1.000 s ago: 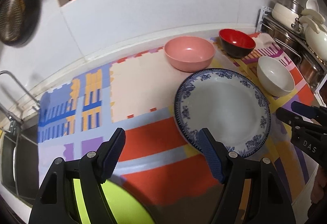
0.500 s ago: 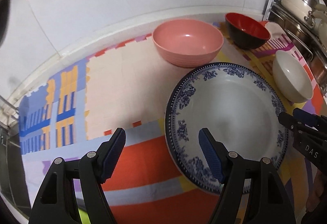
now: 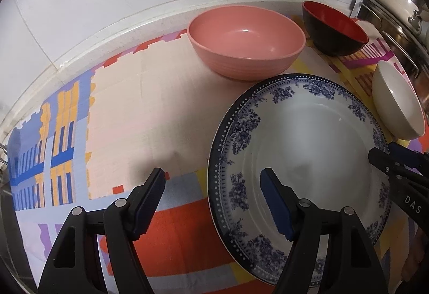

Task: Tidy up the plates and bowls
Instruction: 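Close both grippers on the blue-and-white plate rim and lift it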

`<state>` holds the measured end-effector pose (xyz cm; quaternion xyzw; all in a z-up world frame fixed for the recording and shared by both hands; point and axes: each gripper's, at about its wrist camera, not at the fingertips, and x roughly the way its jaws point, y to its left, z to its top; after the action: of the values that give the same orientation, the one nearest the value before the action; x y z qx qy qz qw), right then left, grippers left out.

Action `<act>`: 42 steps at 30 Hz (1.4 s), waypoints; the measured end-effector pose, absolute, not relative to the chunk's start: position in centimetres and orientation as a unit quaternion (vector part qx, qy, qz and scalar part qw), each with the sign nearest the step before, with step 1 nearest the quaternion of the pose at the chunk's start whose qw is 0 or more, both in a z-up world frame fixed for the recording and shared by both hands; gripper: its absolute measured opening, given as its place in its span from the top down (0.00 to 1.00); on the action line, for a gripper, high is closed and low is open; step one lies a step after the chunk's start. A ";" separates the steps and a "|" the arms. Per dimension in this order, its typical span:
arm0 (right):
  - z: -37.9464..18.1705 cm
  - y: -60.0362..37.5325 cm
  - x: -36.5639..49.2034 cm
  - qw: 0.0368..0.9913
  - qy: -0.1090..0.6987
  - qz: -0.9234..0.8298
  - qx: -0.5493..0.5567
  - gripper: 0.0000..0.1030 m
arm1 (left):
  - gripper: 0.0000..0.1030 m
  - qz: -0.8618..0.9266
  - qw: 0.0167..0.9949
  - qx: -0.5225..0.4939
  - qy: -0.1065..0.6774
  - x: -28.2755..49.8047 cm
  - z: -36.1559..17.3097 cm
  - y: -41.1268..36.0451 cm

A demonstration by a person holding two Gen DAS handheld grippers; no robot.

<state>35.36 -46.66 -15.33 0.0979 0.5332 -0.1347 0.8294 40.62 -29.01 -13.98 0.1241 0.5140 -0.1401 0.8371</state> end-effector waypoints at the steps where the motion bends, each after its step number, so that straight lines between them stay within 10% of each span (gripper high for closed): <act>1: -15.4 -46.7 35.5 0.829 0.535 -0.133 0.098 0.54 | 0.29 -0.141 0.836 0.123 0.516 40.7 -14.1 -29.0; 19: -15.5 -46.8 35.8 0.834 0.529 -0.122 0.100 0.63 | 0.63 -0.178 0.819 0.120 0.531 41.3 -14.7 -30.1; 42: -12.6 -44.8 33.4 0.835 0.528 -0.106 0.108 0.64 | 0.64 -0.153 0.836 0.115 0.515 37.8 -11.9 -28.9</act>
<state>33.36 -44.84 -12.57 0.1075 0.5284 -0.1058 0.8355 37.79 -28.93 -11.92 0.1151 0.5149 -0.1528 0.8356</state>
